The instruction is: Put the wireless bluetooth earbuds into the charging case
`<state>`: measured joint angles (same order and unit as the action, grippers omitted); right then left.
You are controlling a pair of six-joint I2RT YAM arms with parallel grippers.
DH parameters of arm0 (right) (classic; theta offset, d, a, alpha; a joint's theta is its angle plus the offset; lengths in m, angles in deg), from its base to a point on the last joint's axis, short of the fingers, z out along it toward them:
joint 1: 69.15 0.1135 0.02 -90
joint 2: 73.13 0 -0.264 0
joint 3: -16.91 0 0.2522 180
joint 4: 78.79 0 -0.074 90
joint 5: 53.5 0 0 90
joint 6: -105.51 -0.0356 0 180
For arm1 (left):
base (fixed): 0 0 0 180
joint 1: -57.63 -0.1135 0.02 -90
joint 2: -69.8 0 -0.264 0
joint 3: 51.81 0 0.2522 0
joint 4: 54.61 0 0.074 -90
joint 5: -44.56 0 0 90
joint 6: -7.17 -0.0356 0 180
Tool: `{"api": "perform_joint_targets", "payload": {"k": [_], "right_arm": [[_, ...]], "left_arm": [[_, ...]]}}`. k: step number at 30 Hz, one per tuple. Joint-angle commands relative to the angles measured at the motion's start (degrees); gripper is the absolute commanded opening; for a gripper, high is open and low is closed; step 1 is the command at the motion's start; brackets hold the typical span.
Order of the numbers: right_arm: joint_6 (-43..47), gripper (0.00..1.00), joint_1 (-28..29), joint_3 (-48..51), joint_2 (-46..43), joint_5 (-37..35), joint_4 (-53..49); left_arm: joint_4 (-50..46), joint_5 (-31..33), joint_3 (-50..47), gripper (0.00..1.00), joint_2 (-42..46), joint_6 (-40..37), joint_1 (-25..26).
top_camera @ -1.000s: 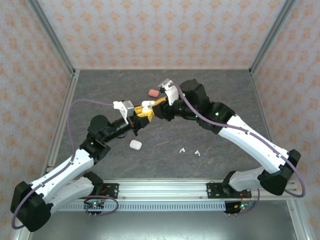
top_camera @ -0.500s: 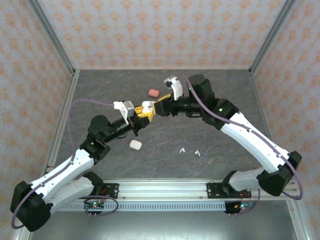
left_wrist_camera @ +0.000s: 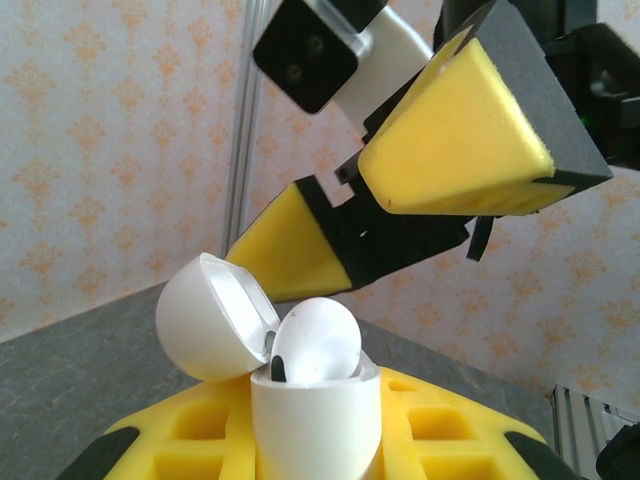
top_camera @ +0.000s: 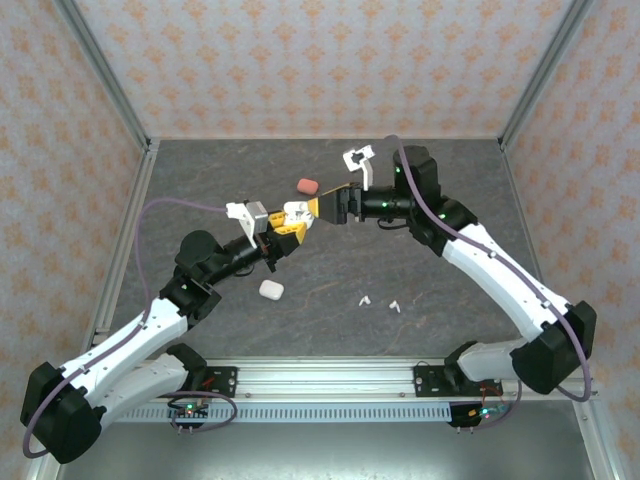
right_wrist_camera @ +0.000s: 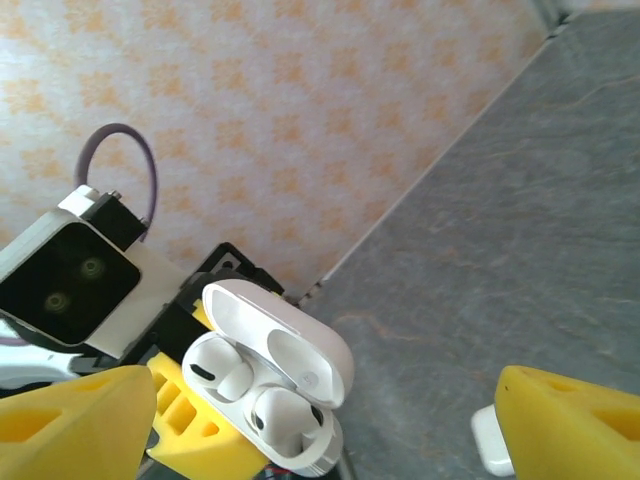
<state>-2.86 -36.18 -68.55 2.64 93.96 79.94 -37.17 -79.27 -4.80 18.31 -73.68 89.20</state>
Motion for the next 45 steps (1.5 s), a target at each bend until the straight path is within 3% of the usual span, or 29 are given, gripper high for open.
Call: {"api": "perform_joint_targets", "payload": {"k": [1,5,15,31,34,39,45], "right_arm": [[-4.4,0.88,1.1,0.9,0.5,7.1,9.5],[-5.0,0.86,2.5,0.2,1.3,9.0,10.8],[-1.8,0.65,4.1,-2.5,2.1,9.8,9.0],[4.2,0.64,1.1,-2.0,-1.4,6.3,7.7],[5.9,0.64,0.2,-1.8,-2.3,1.4,4.7],[8.4,0.65,-2.5,-2.0,-3.3,-15.0,-3.5],[6.2,0.79,-4.6,0.7,-4.6,-31.1,-7.2]], "left_arm": [[3.1,0.2,0.8,0.00,0.4,0.3,0.5],[3.2,0.2,1.0,0.00,-0.3,0.3,0.5],[2.9,0.2,1.5,0.00,-1.4,0.3,0.8],[1.7,1.0,1.6,0.00,-1.3,0.1,0.8],[0.0,2.1,2.3,0.00,-1.7,0.2,0.7],[-3.8,3.2,4.2,0.00,-3.1,0.2,0.7],[-12.3,8.0,7.6,0.00,-6.6,0.4,0.1]]}}
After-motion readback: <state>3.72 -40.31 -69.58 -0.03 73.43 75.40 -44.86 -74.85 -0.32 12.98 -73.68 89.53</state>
